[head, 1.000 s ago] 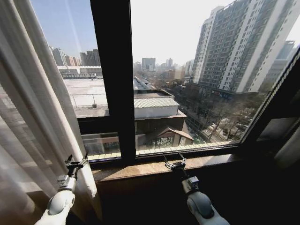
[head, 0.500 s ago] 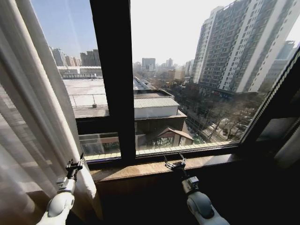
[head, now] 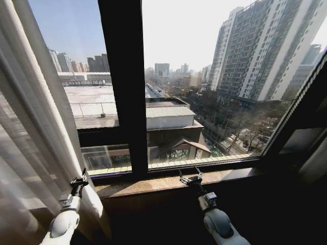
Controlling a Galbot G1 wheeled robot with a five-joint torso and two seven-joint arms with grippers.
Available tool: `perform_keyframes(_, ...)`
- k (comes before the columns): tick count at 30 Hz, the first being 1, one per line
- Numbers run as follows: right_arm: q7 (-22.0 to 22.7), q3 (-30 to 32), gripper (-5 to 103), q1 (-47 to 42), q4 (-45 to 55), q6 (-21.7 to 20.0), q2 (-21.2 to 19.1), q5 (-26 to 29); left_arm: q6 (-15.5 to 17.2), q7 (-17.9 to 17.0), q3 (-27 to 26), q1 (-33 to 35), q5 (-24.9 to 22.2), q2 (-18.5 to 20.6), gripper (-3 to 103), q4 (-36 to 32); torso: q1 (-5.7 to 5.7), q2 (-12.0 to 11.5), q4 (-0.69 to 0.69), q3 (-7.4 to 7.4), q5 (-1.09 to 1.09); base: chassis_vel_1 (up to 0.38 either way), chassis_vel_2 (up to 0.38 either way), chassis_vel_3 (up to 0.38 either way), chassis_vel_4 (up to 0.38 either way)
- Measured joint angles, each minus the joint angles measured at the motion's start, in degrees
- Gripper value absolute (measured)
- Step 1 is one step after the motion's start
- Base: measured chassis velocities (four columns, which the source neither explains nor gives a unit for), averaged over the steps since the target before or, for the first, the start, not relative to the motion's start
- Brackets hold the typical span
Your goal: Open the curtains by pulling them apart, changing their state from closed to fully open.
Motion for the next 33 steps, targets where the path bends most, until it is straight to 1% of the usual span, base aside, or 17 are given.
perform_keyframes(8,0.0,0.0,100,0.0,0.0,0.0,0.0,0.0,-0.3,0.3,-0.5,0.0,0.0,0.1,0,0.2,0.0,0.0,0.0,0.0,0.0,0.103,0.056,-0.099,-0.07)
perform_keyframes(15,0.0,0.0,100,0.0,0.0,0.0,0.0,0.0,-0.6,0.3,-0.7,0.1,0.1,-0.1,0,0.3,0.01,0.0,0.0,0.0,-0.01,0.244,0.17,-0.223,-0.17)
perform_keyframes(18,0.0,0.0,100,0.0,0.0,0.0,0.0,0.0,-0.7,0.3,-0.7,0.2,0.2,-0.2,0,0.4,0.02,0.0,0.0,0.0,0.02,0.318,0.218,-0.348,-0.214)
perform_keyframes(23,0.0,0.0,100,0.0,0.0,0.0,0.0,0.0,-1.0,0.4,-1.1,0.4,0.2,-0.3,0,0.4,0.02,0.0,0.0,0.0,-0.01,0.412,0.211,-0.426,-0.191)
perform_keyframes(33,0.0,0.0,100,0.0,0.0,0.0,0.0,0.0,-1.7,0.4,-2.0,1.0,0.2,-0.3,0,0.7,-0.02,0.0,0.01,-0.01,0.0,0.51,0.207,-0.509,-0.213)
